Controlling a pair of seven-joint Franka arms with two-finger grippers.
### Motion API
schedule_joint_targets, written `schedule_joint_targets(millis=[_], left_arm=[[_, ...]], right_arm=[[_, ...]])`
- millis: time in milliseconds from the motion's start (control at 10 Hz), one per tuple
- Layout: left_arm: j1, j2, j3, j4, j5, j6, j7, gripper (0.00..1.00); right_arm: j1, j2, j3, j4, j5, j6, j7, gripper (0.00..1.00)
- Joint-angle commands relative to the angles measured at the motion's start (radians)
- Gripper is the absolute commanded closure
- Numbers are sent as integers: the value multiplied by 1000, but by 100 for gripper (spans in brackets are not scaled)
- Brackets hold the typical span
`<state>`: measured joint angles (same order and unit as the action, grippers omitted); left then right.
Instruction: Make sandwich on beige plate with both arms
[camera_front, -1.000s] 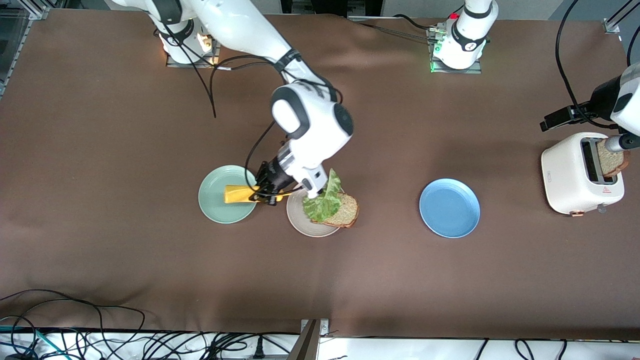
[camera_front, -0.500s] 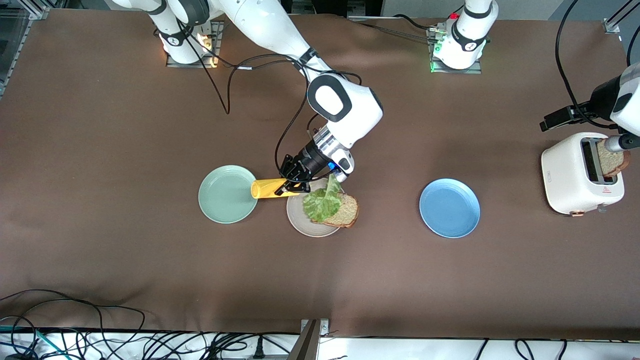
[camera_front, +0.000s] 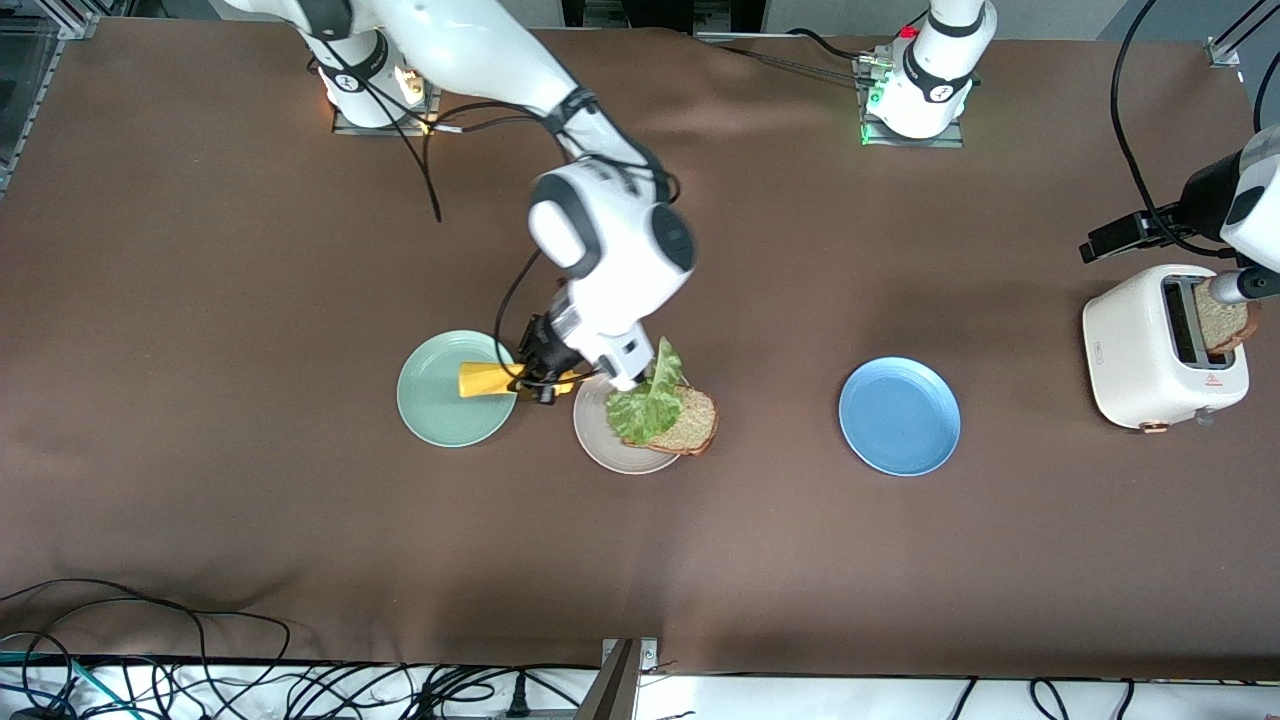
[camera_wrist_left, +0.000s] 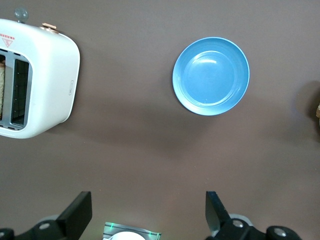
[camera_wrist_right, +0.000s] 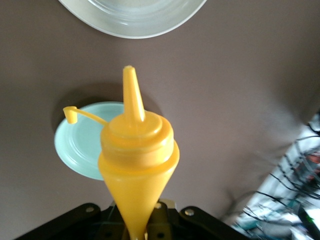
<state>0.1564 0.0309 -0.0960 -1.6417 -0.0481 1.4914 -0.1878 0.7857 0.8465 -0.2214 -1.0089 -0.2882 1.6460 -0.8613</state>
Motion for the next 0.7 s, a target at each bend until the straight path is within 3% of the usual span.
schedule_joint_targets(millis=[0,400,600], left_arm=[[0,1,-7,17,22,-14,-4,0],[-3,4,-5,17,14,-5,-7,0],[-8,6,-11,19,24,3,-16,0]], right_arm=[[-106,-153,30,-204,253,86,-5,100],[-210,-211,73,-260,473,98,-41,100],[-262,-239,74,-292,574,97,-160,100]])
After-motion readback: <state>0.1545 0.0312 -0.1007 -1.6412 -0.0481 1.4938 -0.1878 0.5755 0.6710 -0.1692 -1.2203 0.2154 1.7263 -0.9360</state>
